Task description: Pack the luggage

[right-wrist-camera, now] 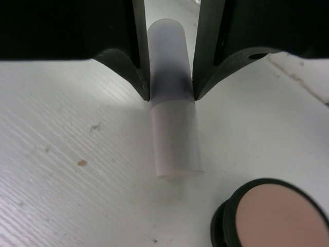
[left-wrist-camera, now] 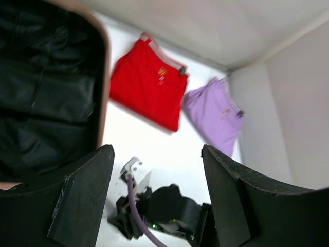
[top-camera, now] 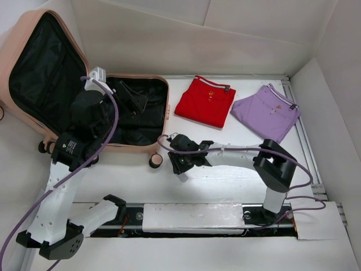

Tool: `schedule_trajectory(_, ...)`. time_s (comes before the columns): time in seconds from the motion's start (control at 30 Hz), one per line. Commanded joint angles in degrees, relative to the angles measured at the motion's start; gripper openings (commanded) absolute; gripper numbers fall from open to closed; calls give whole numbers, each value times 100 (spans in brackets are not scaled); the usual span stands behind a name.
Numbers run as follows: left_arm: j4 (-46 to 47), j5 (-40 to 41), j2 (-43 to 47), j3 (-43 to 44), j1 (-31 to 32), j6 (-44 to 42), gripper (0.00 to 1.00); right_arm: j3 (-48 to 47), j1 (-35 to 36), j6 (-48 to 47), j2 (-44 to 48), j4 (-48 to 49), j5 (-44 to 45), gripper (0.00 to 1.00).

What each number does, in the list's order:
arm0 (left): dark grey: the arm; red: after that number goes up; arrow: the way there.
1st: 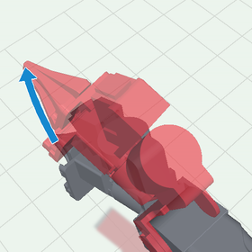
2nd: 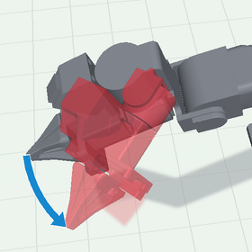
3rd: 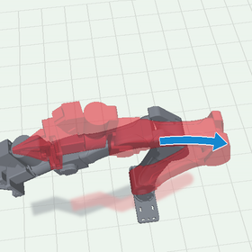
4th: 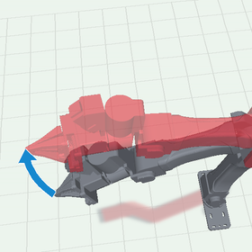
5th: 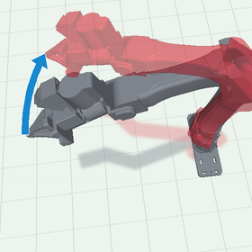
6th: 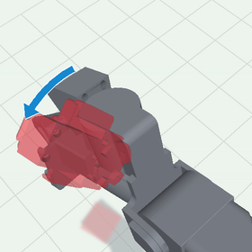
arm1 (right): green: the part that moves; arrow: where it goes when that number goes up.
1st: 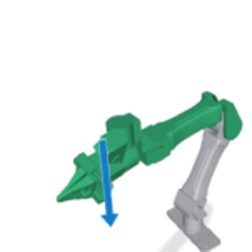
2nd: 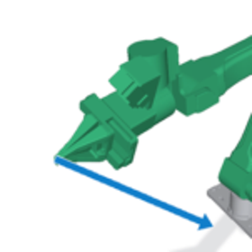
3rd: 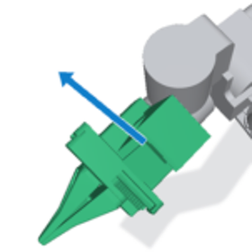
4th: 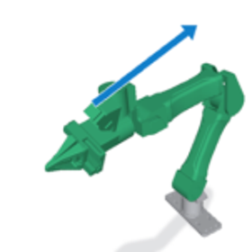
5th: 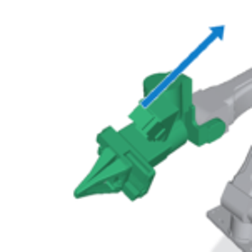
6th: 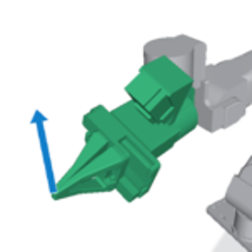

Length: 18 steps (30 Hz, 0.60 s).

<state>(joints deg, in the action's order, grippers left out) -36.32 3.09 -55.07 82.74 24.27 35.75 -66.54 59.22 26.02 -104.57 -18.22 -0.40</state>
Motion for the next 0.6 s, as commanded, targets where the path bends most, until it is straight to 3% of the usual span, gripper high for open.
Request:
schedule_trajectory(0.0,336,-309,-161,716,-19,-103,66,-401,-121,-36,832,-348,216,8)
schedule_trajectory(0.13,450,-371,-399,1166,-19,-165,66,-1173,-402,-176,1439,-867,216,8)
schedule_trajectory(0.23,582,-318,-399,1105,-19,-104,66,-1789,-674,-299,1440,-728,-291,10)
schedule_trajectory(0.37,827,-371,-268,816,-19,160,66,-2868,-1079,-247,520,27,-899,10)
schedule_trajectory(0.57,1013,-793,-127,217,-19,433,66,-4751,-1440,675,-1739,741,-1348,10)
